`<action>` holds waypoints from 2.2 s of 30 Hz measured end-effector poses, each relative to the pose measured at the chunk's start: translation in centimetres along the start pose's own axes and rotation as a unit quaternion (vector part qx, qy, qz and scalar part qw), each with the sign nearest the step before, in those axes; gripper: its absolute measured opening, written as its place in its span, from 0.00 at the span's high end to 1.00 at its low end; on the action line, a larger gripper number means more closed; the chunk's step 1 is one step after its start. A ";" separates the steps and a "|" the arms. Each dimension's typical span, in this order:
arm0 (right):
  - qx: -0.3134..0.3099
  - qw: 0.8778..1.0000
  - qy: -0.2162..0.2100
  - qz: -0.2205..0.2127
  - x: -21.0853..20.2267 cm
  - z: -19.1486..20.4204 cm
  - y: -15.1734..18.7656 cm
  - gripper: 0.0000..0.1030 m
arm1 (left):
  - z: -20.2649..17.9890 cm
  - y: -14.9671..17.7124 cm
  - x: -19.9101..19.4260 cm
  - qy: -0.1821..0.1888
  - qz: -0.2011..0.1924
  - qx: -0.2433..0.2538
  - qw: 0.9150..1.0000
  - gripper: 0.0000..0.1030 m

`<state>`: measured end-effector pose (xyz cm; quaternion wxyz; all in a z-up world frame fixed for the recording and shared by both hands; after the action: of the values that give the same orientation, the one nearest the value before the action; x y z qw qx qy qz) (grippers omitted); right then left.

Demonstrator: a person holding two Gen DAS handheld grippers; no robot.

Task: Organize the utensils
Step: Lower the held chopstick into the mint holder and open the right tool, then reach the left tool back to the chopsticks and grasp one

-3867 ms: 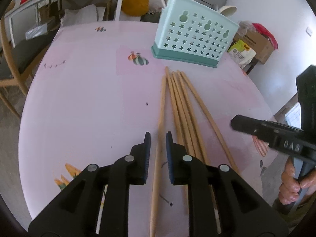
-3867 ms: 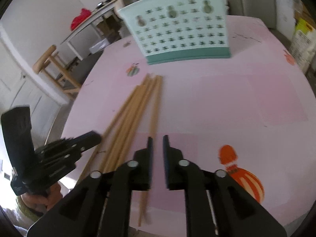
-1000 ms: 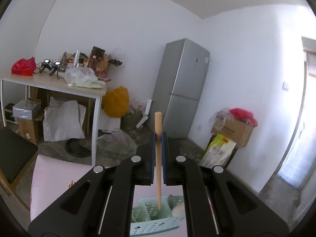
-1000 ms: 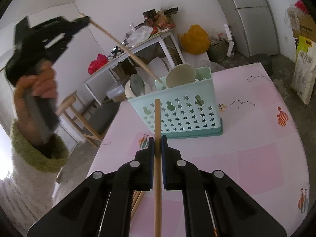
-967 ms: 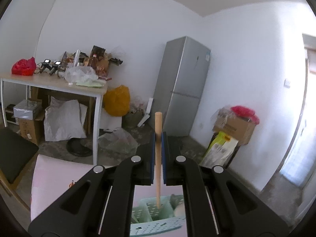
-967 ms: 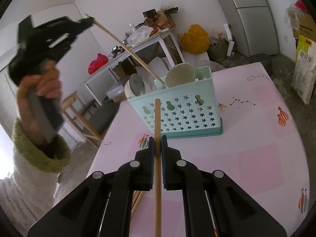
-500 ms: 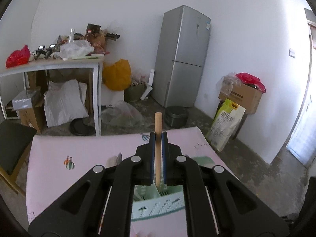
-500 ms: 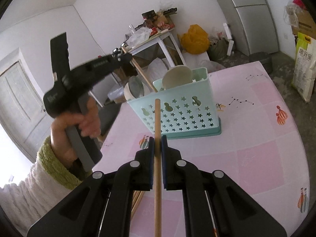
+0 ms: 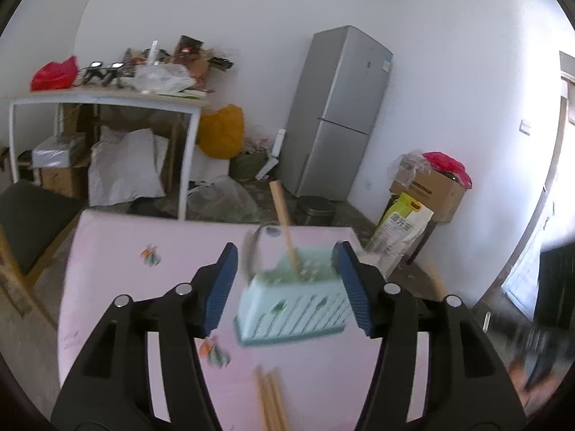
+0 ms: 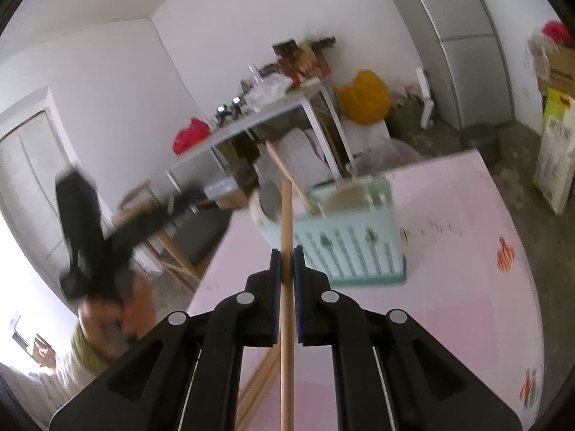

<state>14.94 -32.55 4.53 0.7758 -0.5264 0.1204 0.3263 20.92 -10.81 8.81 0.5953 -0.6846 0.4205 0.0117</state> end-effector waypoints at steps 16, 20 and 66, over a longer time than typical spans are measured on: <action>-0.008 0.993 0.025 -0.116 7.1 2.2 -16.2 0.93 | 6.2 9.1 -3.0 -0.044 0.053 -0.064 0.996 0.35; -0.001 0.989 0.072 -0.128 10.2 1.2 -17.9 0.93 | 6.7 9.5 -2.7 -0.047 0.053 -0.068 0.995 0.35; -0.015 0.993 0.116 -0.024 0.3 -1.2 1.8 0.47 | 5.0 16.2 -0.5 -0.074 0.154 -0.022 0.985 0.37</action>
<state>14.29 -33.10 2.55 0.7567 -0.5747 0.1916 0.2459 13.48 -5.37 -5.49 0.6007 -0.6221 0.4749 0.1633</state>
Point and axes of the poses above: each gripper's, at about its wrist camera, not at the fingertips, and x roughly the way its jaws point, z to its left, y to its underside, the point moved 6 cm from there along x, roughly the way its jaws point, and after that the axes turned 10 degrees about z, right-handed, at the moved point
